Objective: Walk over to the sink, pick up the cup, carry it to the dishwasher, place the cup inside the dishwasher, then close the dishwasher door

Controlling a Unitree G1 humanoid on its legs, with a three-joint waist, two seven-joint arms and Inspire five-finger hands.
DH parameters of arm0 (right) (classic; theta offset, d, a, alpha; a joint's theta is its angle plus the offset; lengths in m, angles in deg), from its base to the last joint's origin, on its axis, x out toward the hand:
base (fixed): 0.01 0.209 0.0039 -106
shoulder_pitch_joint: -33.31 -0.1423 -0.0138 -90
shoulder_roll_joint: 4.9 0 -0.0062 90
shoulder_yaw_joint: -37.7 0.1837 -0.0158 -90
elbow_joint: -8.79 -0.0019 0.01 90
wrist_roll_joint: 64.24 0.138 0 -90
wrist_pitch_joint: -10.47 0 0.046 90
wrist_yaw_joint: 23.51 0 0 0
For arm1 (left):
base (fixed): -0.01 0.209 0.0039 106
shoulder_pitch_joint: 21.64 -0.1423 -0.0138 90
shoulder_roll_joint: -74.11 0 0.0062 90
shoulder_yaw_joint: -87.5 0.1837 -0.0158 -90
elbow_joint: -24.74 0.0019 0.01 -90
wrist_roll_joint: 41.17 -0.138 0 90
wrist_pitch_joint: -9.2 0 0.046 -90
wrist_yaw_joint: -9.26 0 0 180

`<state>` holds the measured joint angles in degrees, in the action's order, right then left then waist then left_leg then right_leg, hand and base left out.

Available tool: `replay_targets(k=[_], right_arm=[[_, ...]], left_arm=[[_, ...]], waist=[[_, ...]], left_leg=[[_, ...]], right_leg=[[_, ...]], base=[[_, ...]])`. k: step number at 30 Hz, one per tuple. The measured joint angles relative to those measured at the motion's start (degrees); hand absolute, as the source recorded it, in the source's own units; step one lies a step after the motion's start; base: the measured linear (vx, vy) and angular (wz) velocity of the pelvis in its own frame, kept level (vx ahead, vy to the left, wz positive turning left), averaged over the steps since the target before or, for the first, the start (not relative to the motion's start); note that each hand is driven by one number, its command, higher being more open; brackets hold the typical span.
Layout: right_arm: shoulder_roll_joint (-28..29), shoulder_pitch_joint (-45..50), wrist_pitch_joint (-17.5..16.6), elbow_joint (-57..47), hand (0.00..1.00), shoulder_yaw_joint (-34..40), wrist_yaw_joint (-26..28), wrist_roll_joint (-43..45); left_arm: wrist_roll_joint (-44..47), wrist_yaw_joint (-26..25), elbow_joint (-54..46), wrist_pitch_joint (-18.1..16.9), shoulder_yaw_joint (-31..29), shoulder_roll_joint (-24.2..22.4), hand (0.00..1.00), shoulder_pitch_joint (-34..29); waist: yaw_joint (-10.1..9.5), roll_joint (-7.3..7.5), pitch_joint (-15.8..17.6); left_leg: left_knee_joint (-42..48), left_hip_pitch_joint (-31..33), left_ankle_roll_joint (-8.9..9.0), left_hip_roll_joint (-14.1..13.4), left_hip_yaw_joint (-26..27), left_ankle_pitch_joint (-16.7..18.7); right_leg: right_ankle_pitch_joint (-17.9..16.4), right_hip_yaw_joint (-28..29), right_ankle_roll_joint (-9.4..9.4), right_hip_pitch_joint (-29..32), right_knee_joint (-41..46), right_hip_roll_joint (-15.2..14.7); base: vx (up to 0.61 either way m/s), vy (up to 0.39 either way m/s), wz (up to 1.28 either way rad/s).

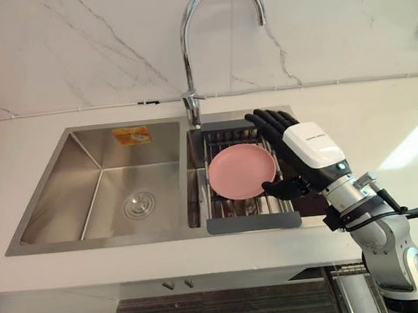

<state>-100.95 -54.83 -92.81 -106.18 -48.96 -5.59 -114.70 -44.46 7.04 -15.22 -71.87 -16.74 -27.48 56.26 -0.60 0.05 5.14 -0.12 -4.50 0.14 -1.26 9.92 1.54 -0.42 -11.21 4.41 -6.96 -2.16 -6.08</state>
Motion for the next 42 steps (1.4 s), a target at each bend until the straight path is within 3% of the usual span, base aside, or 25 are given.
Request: replay_targets(k=[9, 14, 23, 42], right_arm=[[-0.3, -4.0, -0.6, 6.7, 1.00, -2.6, 0.5, -10.1], [-0.3, -4.1, -0.7, 12.5, 1.00, -5.0, -1.8, -14.6], [0.1, -6.2, 0.9, 24.1, 1.00, -8.9, -10.4, -23.3], [3.9, -9.0, 10.2, 39.0, 1.00, -12.3, -34.4, -31.9]], left_arm=[[-0.7, 0.0, 0.4, 0.0, 0.1, 0.4, 1.00, -0.3], [-1.0, -0.1, 0.6, -0.1, 1.4, 1.1, 1.00, -0.2], [-1.0, -0.5, 0.9, 0.0, 1.9, 1.2, 1.00, -0.1], [0.0, -3.8, 4.2, -2.5, 1.9, 1.3, 1.00, 0.7]], waist=[[-0.07, 0.95, -1.6], [-0.06, 1.16, -2.1], [-0.27, 1.16, -2.2], [-0.08, 0.84, -2.0]], left_leg=[[-2.1, 0.0, -0.06, 0.2, -0.1, -1.5], [-2.8, 0.0, -0.06, 0.6, -0.9, -2.1], [-4.8, -0.2, 0.00, 0.8, -2.2, -3.8], [-5.2, 0.0, -0.02, 1.0, -3.6, -4.7]], right_leg=[[0.0, 0.1, -0.02, 0.9, 0.0, 0.1], [0.0, -0.8, 0.00, 0.9, 0.0, 0.1], [0.0, -2.0, -0.01, 1.0, 0.0, 0.2], [0.1, -3.6, -0.07, 0.5, -0.8, 0.1]], base=[[-0.03, -0.015, 0.00], [-0.03, -0.017, 0.09], [-0.05, -0.018, 0.07], [-0.04, -0.009, 0.03]])
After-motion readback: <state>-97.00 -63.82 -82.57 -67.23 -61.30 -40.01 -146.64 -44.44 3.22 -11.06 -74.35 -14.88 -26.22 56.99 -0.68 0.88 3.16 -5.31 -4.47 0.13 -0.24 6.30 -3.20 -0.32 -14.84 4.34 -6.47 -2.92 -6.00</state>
